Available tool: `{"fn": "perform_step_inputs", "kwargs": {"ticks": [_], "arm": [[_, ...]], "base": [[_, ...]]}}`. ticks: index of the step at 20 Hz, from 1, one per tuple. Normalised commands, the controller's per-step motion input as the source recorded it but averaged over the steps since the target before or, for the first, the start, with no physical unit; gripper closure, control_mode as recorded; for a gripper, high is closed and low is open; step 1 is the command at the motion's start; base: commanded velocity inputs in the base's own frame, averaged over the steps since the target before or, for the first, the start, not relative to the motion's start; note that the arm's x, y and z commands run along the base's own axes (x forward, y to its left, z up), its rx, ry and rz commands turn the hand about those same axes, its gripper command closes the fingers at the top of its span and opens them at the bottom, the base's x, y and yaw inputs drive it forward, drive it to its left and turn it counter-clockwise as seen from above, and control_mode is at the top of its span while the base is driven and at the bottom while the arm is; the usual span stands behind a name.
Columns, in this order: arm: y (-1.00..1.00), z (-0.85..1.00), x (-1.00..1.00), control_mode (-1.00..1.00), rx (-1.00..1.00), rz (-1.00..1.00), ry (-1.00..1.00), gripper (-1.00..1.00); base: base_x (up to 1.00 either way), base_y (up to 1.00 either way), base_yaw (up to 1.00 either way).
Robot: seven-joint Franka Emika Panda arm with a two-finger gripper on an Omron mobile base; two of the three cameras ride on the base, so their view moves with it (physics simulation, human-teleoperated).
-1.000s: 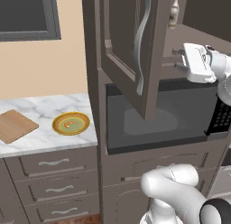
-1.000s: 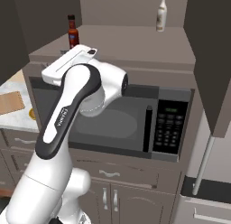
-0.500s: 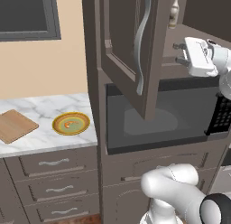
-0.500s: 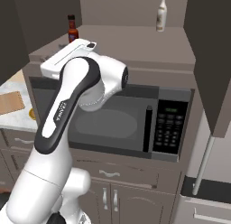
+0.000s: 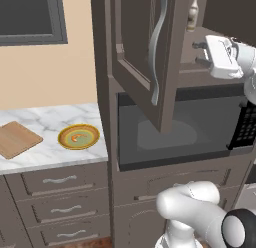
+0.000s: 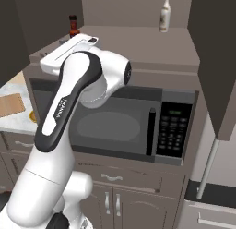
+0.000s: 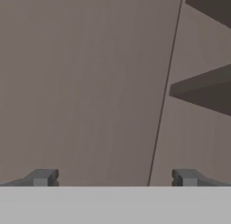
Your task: Pick the shrimp from the plate and place it on the cutting board. Then pick the condiment bottle from the cabinet and place it next to the cutting board.
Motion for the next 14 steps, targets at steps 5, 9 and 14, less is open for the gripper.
{"fn": "perform_step_inputs", "kwargs": {"ticks": [5, 9, 14], "arm": [[0.00, 0.06, 0.08, -1.00, 0.00, 0.00, 0.00, -1.00], [0.00, 0.01, 0.17, -1.00, 0.00, 0.00, 0.02, -1.00], [0.00, 0.02, 0.20, -1.00, 0.00, 0.00, 0.03, -1.00]], "base": [[0.00, 0.00, 0.00], [0.00, 0.00, 0.00], [0.00, 0.00, 0.00]]}}
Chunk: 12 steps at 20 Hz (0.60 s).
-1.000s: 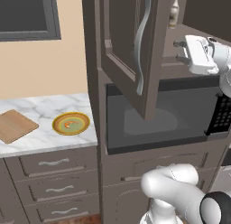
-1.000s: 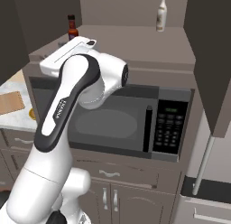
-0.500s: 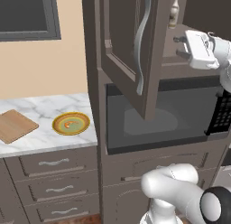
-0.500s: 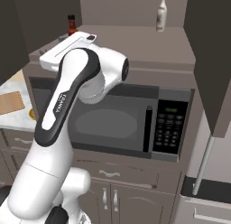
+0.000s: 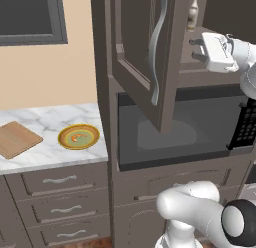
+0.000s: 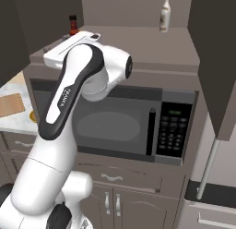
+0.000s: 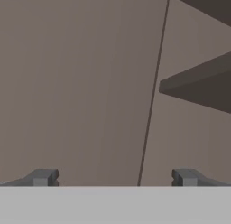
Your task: Pick the shrimp from the plate and place it on the cutting board. Then pick the condiment bottle from the cabinet and place it next to the cutting board.
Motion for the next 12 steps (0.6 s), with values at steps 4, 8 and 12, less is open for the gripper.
{"fn": "perform_step_inputs", "kwargs": {"ticks": [4, 8, 12], "arm": [[0.00, 0.05, 0.21, -1.00, 0.00, 0.00, 0.02, -1.00], [0.00, 0.07, 0.19, -1.00, -0.01, 0.00, 0.02, -1.00], [0.00, 0.07, 0.17, -1.00, -0.02, 0.00, 0.02, -1.00]], "base": [[0.00, 0.00, 0.00], [0.00, 0.00, 0.00], [0.00, 0.00, 0.00]]}}
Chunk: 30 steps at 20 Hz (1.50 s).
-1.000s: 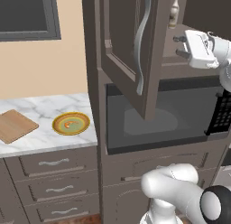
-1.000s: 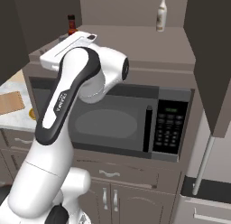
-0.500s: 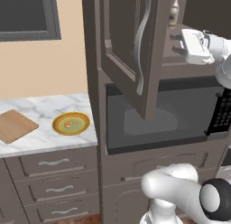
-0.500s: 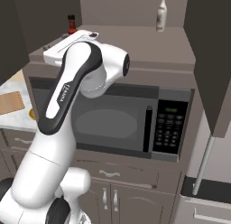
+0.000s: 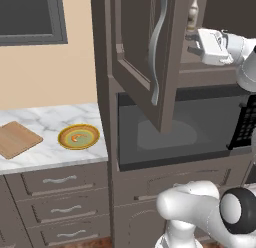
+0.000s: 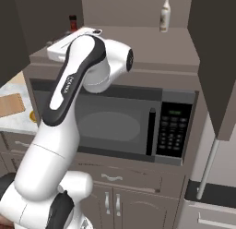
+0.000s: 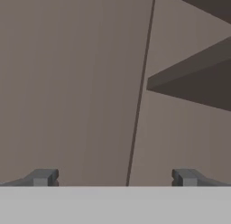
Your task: Pick the shrimp from the plate and place it on the cutting board. Then pick the condiment bottle from the cabinet and place it next to the cutting board.
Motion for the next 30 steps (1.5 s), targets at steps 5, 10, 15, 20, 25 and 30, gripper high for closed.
{"fn": "perform_step_inputs", "kwargs": {"ticks": [5, 10, 15, 20, 25, 30], "arm": [[0.00, 0.03, 0.13, -1.00, -0.03, 0.00, 0.01, -1.00], [0.00, 0.03, 0.12, -1.00, -0.03, 0.00, 0.00, -1.00], [0.00, 0.05, 0.10, -1.00, -0.02, 0.00, 0.00, -1.00], [0.00, 0.01, 0.11, -1.00, -0.02, 0.00, 0.00, -1.00], [0.00, 0.00, 0.11, -1.00, -0.01, 0.00, 0.00, -1.00], [0.00, 0.00, 0.13, -1.00, -0.01, 0.00, 0.00, -1.00]], "base": [[0.00, 0.00, 0.00], [0.00, 0.00, 0.00], [0.00, 0.00, 0.00], [0.00, 0.00, 0.00], [0.00, 0.00, 0.00], [0.00, 0.00, 0.00]]}}
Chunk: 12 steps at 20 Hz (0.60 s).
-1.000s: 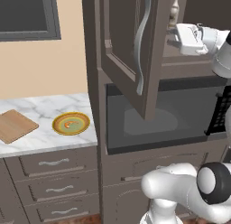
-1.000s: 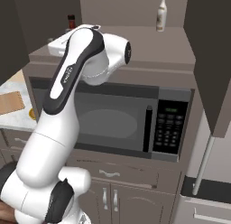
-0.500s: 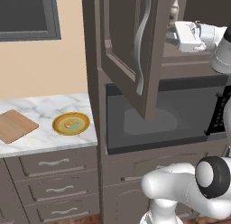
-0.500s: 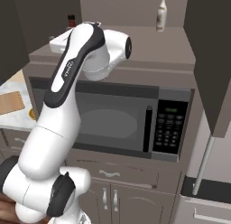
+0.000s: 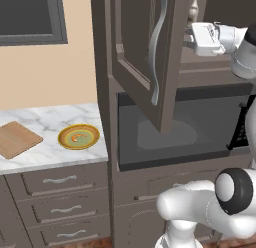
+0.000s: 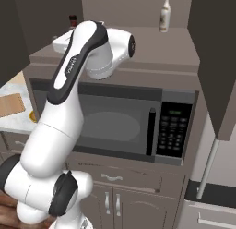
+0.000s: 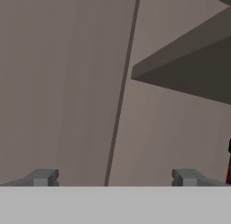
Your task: Pick the shrimp from the plate and place it on the cutting board. Then pick the condiment bottle from the cabinet and place it next to the cutting board.
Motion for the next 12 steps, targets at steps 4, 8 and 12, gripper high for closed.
{"fn": "perform_step_inputs", "kwargs": {"ticks": [4, 8, 12], "arm": [[0.00, 0.00, 0.12, -1.00, -0.01, -0.01, 0.00, -1.00], [0.02, 0.00, 0.11, -1.00, -0.01, -0.02, 0.00, -1.00], [0.04, 0.01, 0.13, -1.00, 0.00, -0.02, 0.00, -1.00]], "base": [[0.00, 0.00, 0.00], [0.00, 0.00, 0.00], [0.00, 0.00, 0.00]]}}
